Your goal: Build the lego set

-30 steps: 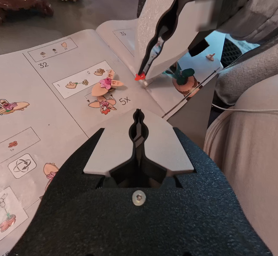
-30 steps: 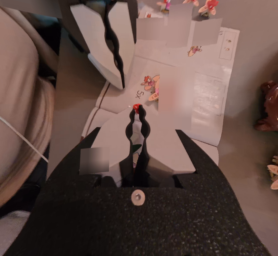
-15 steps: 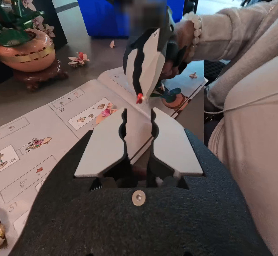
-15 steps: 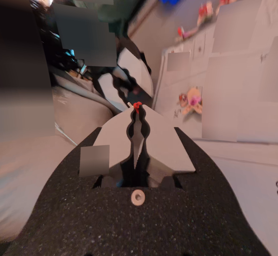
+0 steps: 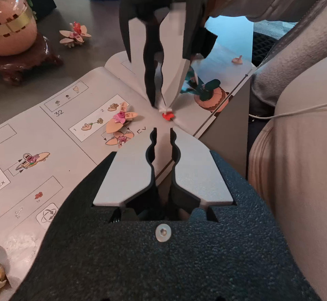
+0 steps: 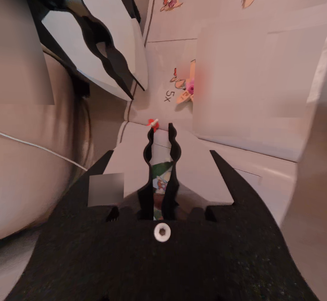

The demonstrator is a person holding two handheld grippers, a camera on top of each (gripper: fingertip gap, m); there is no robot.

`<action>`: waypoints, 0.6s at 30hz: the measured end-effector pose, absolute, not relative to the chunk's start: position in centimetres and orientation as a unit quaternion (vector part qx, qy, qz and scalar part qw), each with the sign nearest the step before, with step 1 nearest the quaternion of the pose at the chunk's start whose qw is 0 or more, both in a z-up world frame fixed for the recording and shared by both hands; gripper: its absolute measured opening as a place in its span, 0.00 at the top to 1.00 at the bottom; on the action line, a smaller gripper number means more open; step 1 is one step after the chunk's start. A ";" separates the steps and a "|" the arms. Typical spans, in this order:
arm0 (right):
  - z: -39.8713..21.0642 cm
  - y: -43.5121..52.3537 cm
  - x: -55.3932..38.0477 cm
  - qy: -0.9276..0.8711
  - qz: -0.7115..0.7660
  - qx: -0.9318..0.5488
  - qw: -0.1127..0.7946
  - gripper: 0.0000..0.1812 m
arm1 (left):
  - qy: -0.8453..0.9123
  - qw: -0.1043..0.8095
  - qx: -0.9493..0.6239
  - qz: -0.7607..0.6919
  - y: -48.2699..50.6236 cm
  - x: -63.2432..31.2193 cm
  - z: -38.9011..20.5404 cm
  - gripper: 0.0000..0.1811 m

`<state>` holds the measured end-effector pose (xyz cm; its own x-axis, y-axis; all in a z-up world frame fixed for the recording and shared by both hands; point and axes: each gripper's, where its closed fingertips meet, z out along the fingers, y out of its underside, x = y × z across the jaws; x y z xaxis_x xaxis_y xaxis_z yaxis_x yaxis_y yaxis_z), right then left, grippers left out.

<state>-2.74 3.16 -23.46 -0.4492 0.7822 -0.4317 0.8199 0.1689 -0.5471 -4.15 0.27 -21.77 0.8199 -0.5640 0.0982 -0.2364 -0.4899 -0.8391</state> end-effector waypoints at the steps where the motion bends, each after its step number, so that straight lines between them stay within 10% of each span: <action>1: -23.2 3.7 -2.8 0.772 -0.365 0.520 -0.004 0.91 | 0.232 0.446 -0.844 -0.185 0.4 -4.3 -21.7 0.92; 6: -21.4 3.5 -2.2 0.766 -0.344 0.532 -0.112 0.96 | 0.215 0.441 -0.850 -0.192 0.5 -4.5 -21.9 0.93; 18: -24.2 3.5 -2.2 0.672 -0.346 0.655 -0.028 0.94 | 0.214 0.423 -0.857 -0.201 0.2 -4.0 -22.4 0.94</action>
<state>-2.19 3.50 -24.25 -0.1413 0.8987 -0.4151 0.8597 -0.0965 -0.5016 -4.00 0.19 -22.36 0.8276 -0.5370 0.1636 -0.1965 -0.5501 -0.8116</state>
